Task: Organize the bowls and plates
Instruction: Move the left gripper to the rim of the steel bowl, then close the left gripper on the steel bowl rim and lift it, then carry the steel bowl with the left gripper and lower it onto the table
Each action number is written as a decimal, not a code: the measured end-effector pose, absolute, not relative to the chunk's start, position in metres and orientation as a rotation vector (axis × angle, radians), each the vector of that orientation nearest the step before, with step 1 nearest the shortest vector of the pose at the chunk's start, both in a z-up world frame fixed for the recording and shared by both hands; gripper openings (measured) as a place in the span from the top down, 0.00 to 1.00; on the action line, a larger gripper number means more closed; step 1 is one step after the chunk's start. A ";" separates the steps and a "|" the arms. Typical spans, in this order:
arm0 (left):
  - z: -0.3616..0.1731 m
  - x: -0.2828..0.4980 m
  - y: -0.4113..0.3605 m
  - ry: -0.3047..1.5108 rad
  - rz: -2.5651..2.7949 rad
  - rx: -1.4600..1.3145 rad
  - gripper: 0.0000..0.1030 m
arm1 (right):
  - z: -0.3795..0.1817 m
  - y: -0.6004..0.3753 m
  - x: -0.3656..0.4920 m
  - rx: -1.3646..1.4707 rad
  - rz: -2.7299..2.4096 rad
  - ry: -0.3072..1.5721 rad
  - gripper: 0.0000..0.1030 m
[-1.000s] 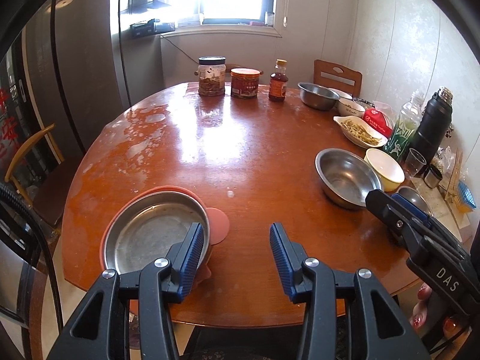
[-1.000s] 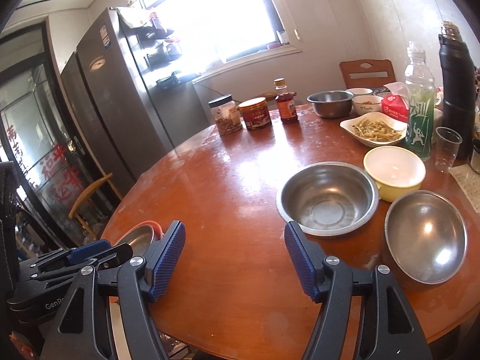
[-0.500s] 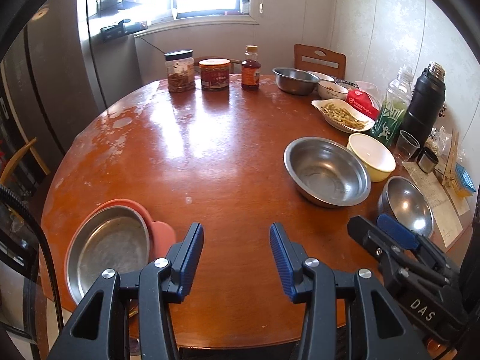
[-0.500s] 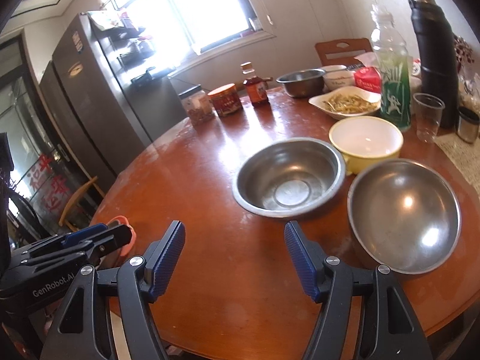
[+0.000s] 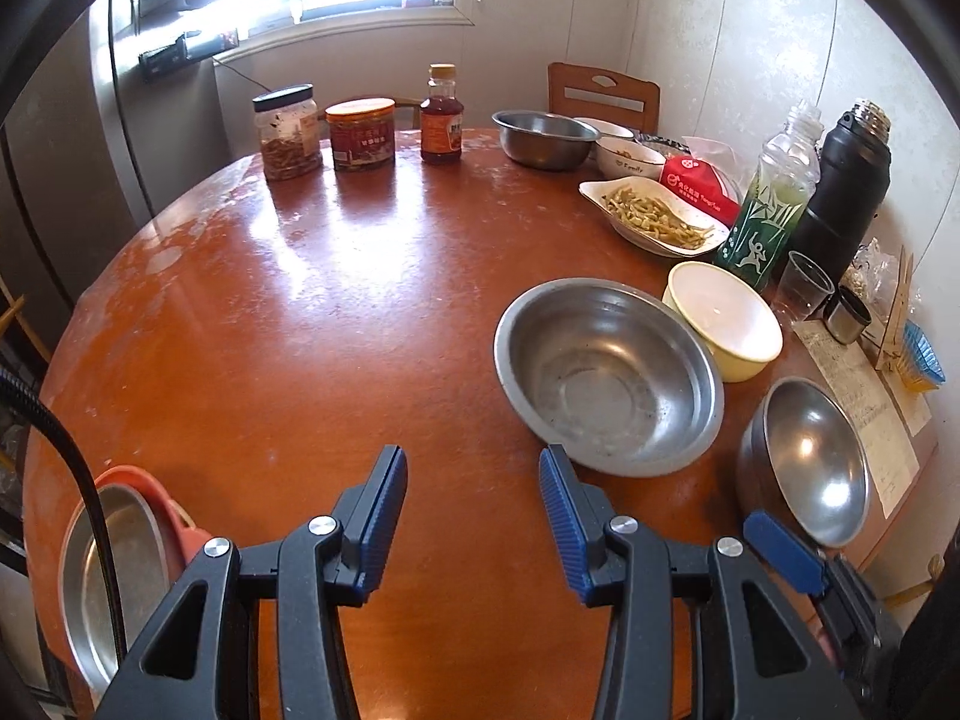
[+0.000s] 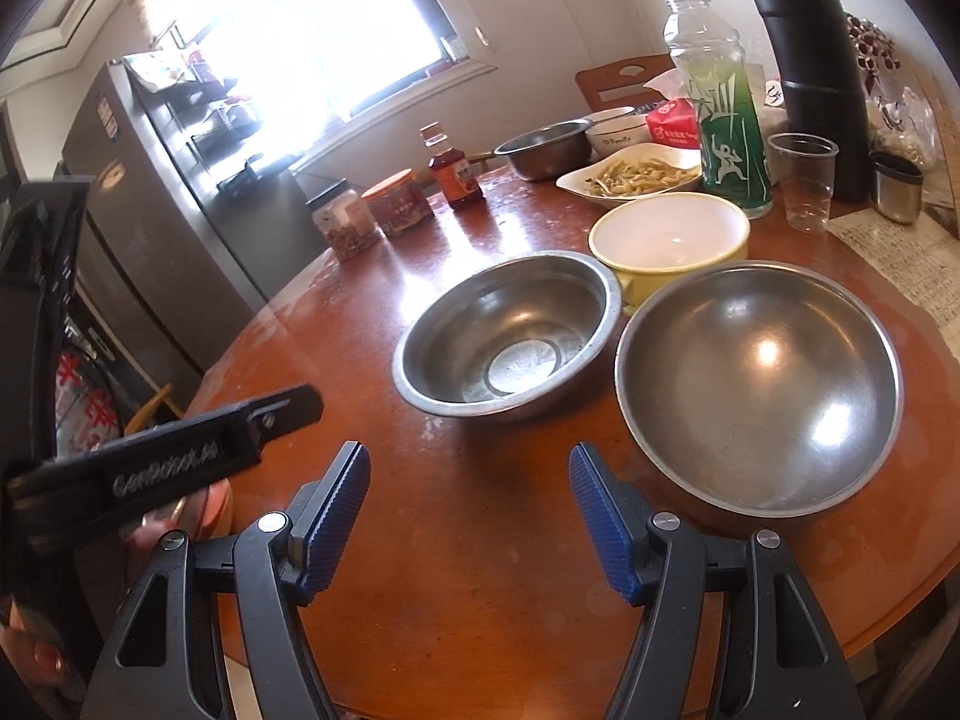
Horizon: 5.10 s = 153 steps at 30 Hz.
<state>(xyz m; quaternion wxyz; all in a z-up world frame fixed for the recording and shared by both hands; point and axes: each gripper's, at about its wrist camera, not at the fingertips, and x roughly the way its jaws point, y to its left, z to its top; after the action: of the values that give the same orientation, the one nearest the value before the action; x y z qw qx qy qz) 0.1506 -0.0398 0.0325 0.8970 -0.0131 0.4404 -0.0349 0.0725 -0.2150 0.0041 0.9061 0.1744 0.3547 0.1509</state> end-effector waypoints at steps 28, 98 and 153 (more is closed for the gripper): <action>-0.022 0.223 -0.055 1.099 -0.199 -0.181 0.76 | 0.023 -0.225 0.084 0.291 0.309 0.670 0.31; -0.018 0.091 -0.014 1.040 -0.180 -0.150 0.76 | -0.013 -0.202 0.074 0.082 0.359 0.840 0.79; -0.011 0.069 -0.025 0.929 -0.077 -0.116 0.72 | -0.015 -0.209 0.061 0.076 0.360 0.803 0.72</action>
<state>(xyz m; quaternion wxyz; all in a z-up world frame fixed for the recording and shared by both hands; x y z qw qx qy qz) 0.0689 -0.0245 -0.0111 0.8918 -0.0559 0.4474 -0.0369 0.0611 -0.2088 -0.0148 0.9041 0.0367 0.3886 0.1740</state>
